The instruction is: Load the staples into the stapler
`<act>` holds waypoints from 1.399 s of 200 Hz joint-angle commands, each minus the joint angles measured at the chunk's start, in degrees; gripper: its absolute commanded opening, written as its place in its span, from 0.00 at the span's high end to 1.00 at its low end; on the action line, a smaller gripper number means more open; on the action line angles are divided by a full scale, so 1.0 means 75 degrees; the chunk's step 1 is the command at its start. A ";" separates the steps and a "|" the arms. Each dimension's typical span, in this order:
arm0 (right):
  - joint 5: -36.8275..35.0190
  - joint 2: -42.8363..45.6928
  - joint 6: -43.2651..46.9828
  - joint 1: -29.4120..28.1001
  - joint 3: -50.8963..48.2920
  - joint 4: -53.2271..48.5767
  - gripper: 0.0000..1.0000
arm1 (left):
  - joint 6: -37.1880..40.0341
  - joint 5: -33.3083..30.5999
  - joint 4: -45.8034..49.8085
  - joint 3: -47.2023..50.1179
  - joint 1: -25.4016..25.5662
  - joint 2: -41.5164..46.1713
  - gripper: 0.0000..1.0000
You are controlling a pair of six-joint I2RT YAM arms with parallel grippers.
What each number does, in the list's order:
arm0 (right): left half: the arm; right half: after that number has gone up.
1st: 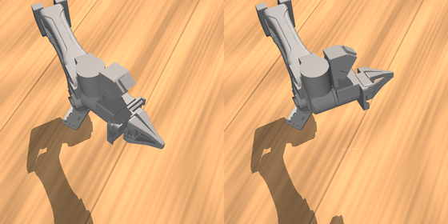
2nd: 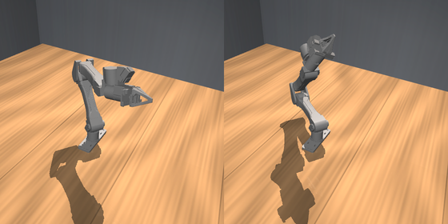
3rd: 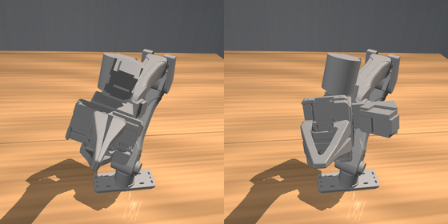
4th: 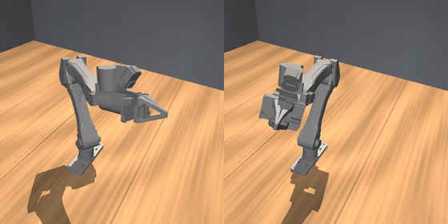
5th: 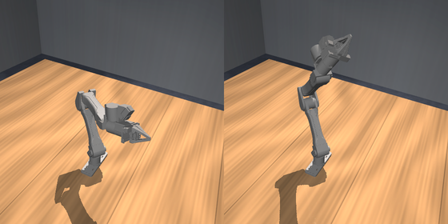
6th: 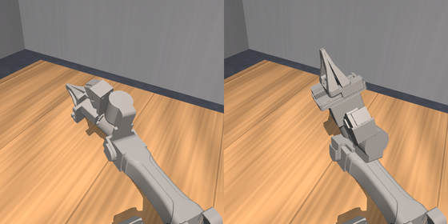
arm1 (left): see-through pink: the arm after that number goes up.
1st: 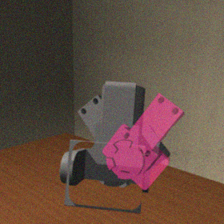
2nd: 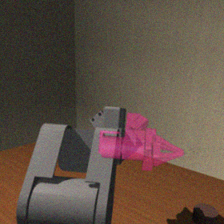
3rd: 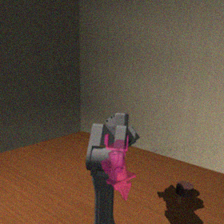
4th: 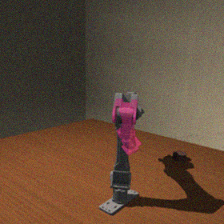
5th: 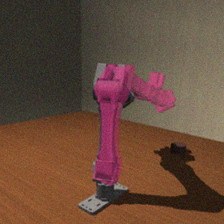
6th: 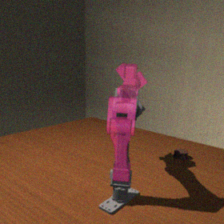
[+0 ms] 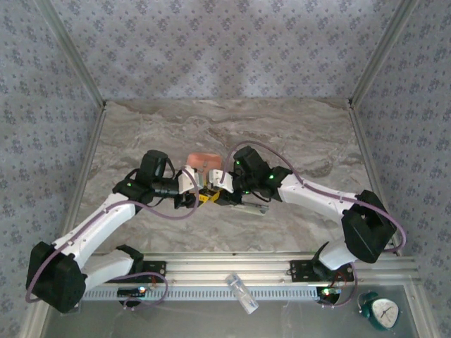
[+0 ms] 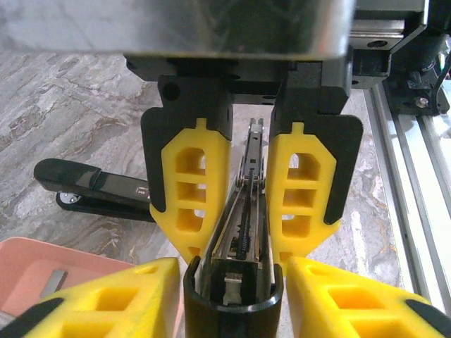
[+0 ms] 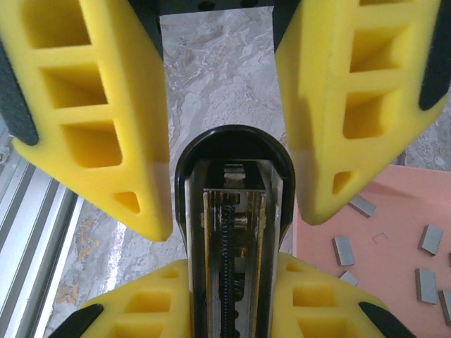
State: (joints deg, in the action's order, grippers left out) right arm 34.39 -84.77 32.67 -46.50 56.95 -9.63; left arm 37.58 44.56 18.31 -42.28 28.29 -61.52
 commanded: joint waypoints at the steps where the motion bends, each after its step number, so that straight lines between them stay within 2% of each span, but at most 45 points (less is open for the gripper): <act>1: 0.0257 0.0100 0.0085 -0.0054 0.0272 0.0355 0.90 | 0.0150 0.0154 0.0212 -0.0113 0.0036 -0.0013 0.63; 26: 0.0145 0.0224 -0.0032 -0.0055 0.0138 0.0468 0.88 | 0.0191 -0.0078 0.0362 -0.0184 0.0014 0.0032 0.70; 47: -0.0202 0.0450 -0.0691 -0.0014 -0.0151 0.0762 0.77 | 0.0055 -0.0301 0.0572 -0.0344 -0.0045 0.0024 0.79; 61: -0.0523 0.0690 -0.1411 0.0002 -0.0416 0.0991 0.68 | 0.0138 -0.0345 0.1040 -0.0581 -0.0075 -0.0042 0.83; 86: -0.1123 0.1229 -0.2742 0.0059 -0.0937 0.1230 0.55 | 0.0622 -0.0519 0.1995 -0.0983 -0.0040 -0.0121 0.84; 130: -0.1788 0.2040 -0.5590 0.0509 -0.1577 0.0581 0.43 | 0.0938 -0.1412 0.2692 -0.1163 0.0115 0.0226 0.84; 161: -0.1937 0.2035 -0.7828 0.0986 -0.1761 -0.0657 0.44 | 0.1024 -0.2318 0.3615 -0.1479 0.0456 0.0223 0.83; 182: -0.1822 0.1975 -0.8566 0.1042 -0.1999 -0.1091 0.47 | 0.0893 -0.2811 0.3996 -0.1710 0.0702 0.0124 0.82; 222: -0.1993 0.2104 -0.9821 0.0971 -0.2680 -0.1106 0.50 | 0.0381 -0.3681 0.4424 -0.2304 0.1069 -0.0293 0.82; 256: -0.1753 0.2004 -1.0458 0.1109 -0.3287 -0.0208 0.54 | -0.0121 -0.4558 0.4455 -0.2603 0.1452 -0.0787 0.83; 280: -0.1470 0.1723 -1.0648 0.1206 -0.3423 0.0223 0.57 | -0.0107 -0.4822 0.4502 -0.2710 0.1745 -0.1030 0.84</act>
State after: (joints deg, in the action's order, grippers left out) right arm 21.08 -70.22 -42.74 -38.24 32.18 -12.60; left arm 38.44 11.55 51.29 -59.96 39.42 -68.25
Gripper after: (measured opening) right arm 0.444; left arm 0.270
